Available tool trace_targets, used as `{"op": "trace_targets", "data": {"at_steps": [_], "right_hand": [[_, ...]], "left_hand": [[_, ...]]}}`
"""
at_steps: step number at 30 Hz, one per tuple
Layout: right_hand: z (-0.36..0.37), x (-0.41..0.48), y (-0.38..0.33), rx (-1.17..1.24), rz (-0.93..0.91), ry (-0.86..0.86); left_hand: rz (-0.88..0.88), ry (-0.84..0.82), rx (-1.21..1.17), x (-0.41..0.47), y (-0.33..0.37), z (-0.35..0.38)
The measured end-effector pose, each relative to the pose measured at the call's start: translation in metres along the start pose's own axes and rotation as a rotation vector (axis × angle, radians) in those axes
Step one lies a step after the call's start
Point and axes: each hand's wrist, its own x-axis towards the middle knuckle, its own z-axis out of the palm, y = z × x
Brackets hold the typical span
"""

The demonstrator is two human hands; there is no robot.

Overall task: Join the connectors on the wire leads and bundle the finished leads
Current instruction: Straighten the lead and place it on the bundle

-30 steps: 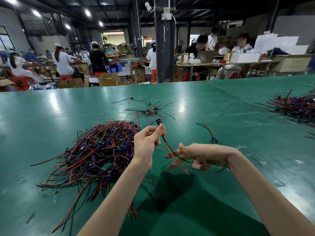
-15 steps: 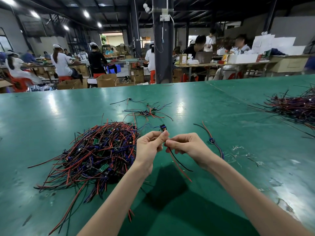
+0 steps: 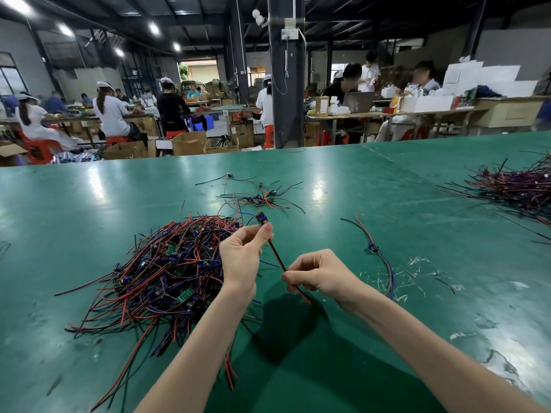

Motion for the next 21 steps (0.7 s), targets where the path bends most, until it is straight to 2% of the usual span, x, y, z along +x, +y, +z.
{"op": "trace_targets", "data": {"at_steps": [6, 21], "right_hand": [[0.004, 0.0, 0.003, -0.026, -0.009, -0.038], [0.01, -0.001, 0.008, -0.17, -0.014, -0.108]], "left_hand": [[0.036, 0.082, -0.032, 0.01, 0.005, -0.007], [0.023, 0.125, -0.041, 0.013, 0.006, -0.011]]}}
